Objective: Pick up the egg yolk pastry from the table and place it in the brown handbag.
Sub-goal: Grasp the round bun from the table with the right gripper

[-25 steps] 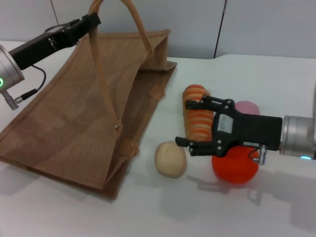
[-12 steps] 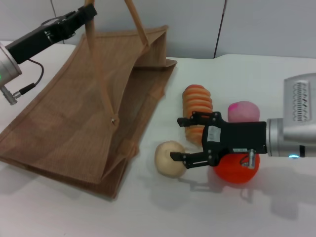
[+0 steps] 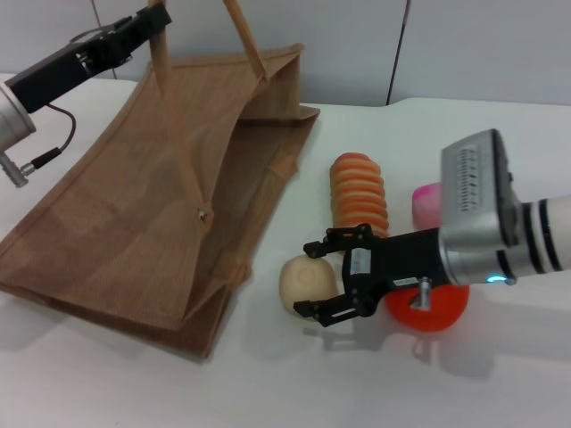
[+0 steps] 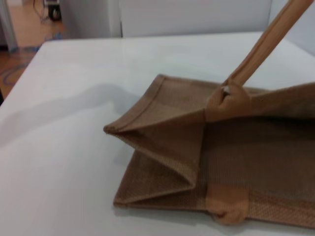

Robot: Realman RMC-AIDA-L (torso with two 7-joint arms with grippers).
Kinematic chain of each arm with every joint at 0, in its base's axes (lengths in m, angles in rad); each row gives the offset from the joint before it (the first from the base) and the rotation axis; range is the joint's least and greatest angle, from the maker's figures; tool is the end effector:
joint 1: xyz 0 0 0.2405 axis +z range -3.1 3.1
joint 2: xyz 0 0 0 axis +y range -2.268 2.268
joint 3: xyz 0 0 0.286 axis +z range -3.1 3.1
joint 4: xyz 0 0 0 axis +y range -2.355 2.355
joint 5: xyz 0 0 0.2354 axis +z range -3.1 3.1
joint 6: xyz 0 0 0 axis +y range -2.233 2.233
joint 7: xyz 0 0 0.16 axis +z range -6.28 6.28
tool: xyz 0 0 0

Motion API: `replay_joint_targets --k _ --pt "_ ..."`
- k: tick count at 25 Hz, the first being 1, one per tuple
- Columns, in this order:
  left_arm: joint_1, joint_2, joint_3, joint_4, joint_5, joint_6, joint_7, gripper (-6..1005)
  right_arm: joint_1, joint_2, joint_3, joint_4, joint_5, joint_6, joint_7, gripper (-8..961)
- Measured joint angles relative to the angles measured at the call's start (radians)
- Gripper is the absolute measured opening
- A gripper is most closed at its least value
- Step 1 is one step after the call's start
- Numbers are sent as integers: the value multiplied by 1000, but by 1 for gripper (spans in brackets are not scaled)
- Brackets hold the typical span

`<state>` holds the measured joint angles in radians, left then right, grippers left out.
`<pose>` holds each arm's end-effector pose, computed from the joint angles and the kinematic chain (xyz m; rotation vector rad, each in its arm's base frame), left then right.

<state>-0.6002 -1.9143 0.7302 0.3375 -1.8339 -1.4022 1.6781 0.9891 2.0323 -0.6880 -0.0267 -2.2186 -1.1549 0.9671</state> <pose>-0.2903 0.4377 0.0578 -2.1007 -0.8933 -1.2958 0.2234 0.4110 -0.1433 -3.0243 0.0918 0.3011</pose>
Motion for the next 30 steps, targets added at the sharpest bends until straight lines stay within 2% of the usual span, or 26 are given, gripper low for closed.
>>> replay_joint_targets --k 6,12,25,28,30 --pt "-2 0 0 0 -1 0 0 122 50 2 -8 66 -4 122 23 857" --pt "-2 0 0 0 -1 0 0 122 70 3 -3 101 -11 224 37 855" --pt "-1 0 0 0 -1 0 -1 122 72 3 1 100 -3 237 38 851" --pt "-1 0 0 0 -1 0 -1 122 71 3 1 99 -3 237 38 720" --pt "-1 0 0 0 -1 0 -1 122 71 3 1 99 -3 237 38 698"
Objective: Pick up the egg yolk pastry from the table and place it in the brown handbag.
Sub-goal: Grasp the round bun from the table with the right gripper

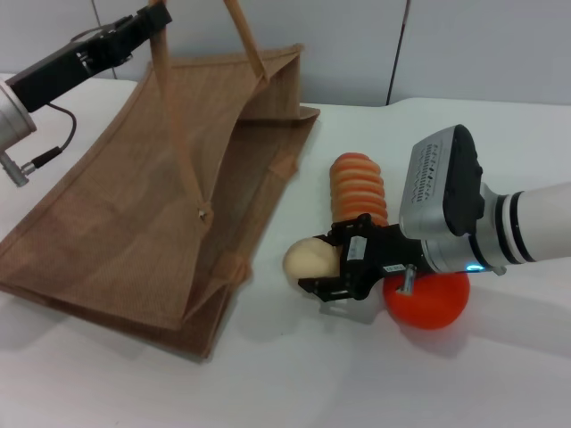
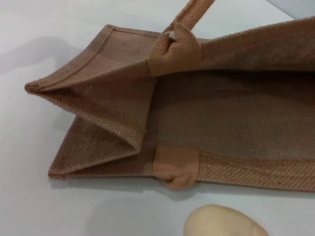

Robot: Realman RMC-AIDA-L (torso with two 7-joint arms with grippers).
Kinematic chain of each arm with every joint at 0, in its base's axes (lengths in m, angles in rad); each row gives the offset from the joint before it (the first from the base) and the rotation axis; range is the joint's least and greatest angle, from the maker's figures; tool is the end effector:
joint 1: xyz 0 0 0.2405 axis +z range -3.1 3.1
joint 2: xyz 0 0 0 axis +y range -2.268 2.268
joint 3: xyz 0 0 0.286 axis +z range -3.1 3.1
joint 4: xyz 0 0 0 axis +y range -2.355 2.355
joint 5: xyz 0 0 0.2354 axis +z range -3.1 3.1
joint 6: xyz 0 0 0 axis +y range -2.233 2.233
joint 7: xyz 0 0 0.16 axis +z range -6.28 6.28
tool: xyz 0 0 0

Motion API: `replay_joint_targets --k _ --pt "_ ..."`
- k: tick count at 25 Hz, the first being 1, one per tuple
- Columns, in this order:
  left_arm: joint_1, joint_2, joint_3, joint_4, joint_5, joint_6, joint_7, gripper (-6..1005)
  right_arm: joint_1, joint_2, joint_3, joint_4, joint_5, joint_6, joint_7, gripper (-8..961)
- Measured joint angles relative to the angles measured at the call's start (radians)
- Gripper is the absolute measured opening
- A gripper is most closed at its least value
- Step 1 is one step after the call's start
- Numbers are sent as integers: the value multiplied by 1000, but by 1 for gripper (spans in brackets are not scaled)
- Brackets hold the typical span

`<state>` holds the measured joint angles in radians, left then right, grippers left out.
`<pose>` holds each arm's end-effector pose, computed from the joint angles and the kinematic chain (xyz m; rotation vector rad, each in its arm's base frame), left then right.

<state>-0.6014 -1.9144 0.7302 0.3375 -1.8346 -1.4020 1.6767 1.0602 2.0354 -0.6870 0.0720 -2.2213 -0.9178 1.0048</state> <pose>-0.2898 0.4381 0.0579 -2.1005 -0.8939 -1.2977 0.2239 0.4290 -0.1607 -2.9298 0.1658 0.1115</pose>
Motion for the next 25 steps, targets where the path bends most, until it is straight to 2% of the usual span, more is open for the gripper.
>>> replay_joint_targets --k 9,13,25 --pt "0 0 0 0 0 0 0 122 -8 -5 0 -6 -2 -18 -10 624" --pt "0 0 0 0 0 0 0 122 -26 -5 0 -37 -1 -83 -15 622" --pt "2 -1 1 0 2 -40 0 122 -172 -5 90 -234 4 -319 -16 609"
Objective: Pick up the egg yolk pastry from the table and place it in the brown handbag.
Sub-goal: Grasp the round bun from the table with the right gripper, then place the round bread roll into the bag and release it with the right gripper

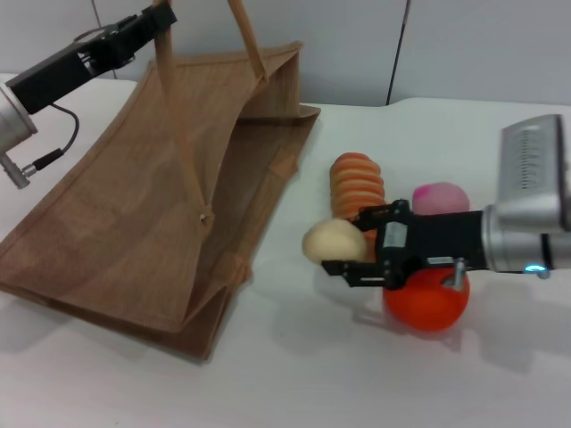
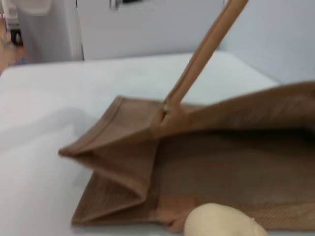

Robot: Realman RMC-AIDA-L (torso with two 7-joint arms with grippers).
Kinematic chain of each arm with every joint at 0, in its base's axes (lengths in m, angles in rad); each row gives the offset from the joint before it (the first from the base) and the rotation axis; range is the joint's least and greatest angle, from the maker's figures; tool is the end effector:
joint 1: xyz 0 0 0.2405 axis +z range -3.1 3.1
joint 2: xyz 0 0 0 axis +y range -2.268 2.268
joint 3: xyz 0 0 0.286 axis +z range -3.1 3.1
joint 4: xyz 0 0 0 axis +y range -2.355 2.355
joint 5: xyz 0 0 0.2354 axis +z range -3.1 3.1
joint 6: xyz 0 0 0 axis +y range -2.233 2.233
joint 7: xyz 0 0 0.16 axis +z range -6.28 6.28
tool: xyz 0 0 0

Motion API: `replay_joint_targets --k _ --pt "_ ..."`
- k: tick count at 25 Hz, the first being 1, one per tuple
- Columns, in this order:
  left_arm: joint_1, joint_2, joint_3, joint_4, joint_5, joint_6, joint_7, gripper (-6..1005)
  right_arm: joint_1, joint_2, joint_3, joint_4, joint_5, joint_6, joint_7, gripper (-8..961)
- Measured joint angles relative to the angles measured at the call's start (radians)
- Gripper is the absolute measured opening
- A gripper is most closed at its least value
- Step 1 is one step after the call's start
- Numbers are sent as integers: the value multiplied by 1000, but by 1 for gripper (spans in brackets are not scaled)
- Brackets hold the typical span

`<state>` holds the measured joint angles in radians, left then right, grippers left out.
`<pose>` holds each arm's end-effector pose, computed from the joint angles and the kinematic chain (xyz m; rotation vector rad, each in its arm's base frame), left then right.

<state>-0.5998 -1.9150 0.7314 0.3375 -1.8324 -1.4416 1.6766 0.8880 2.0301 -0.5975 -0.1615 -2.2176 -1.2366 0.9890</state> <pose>-0.2855 0.4334 0.0572 -2.1292 -0.8760 -1.3264 0.2433 0.4184 -0.1119 -2.9096 0.1805 0.4134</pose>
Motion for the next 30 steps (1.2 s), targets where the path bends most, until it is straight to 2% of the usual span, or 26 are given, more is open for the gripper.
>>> replay_joint_targets --k 6,14,22,30 --pt "1 -2 0 0 0 -47 0 122 -47 -1 89 -47 36 -110 -65 599" --pt "-10 -9 11 -2 8 -98 -4 122 -44 -1 120 -47 79 -124 -105 593" --pt "-25 -10 11 -2 7 -194 -24 122 16 4 136 10 84 -104 -149 594" --pt "-34 -13 11 -2 8 -260 -45 122 112 5 127 112 83 41 -165 585"
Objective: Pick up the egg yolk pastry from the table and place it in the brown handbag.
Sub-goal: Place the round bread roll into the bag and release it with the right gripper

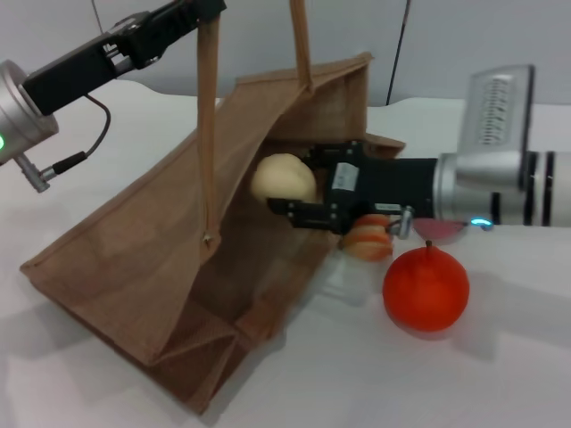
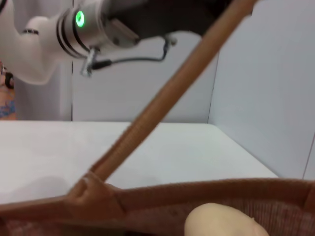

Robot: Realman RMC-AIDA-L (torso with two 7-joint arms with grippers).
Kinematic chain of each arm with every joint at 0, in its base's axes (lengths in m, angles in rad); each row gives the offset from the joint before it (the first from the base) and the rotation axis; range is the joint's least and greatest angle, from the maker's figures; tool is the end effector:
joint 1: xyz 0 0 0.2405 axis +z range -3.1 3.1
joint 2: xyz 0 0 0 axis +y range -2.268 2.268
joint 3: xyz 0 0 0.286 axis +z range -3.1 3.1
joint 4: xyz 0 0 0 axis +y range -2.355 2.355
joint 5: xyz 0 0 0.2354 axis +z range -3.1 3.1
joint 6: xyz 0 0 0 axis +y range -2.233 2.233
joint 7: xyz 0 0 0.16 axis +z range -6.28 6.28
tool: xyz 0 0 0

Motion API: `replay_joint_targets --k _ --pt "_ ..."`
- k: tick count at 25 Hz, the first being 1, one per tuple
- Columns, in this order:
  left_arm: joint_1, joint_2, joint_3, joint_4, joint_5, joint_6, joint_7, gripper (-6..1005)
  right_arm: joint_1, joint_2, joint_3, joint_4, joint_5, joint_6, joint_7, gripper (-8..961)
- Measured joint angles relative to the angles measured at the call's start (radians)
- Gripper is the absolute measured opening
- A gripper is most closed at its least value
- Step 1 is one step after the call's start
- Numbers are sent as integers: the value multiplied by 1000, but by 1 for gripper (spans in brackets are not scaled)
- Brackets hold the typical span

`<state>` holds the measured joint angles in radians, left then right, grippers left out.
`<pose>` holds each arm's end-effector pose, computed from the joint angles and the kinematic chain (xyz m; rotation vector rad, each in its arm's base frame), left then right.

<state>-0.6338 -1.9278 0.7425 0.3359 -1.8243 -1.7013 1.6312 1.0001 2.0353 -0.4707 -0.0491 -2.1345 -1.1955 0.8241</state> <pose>-0.2418 0.4090 0.0518 -2.3387 -0.7656 -1.5697 0.1845 0.4404 -0.1238 -2.8092 0.0227 0.6146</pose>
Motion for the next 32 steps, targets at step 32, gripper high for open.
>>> replay_joint_targets --k 32 --pt "1 4 -12 2 -40 -125 -25 123 30 1 85 140 6 138 -195 657"
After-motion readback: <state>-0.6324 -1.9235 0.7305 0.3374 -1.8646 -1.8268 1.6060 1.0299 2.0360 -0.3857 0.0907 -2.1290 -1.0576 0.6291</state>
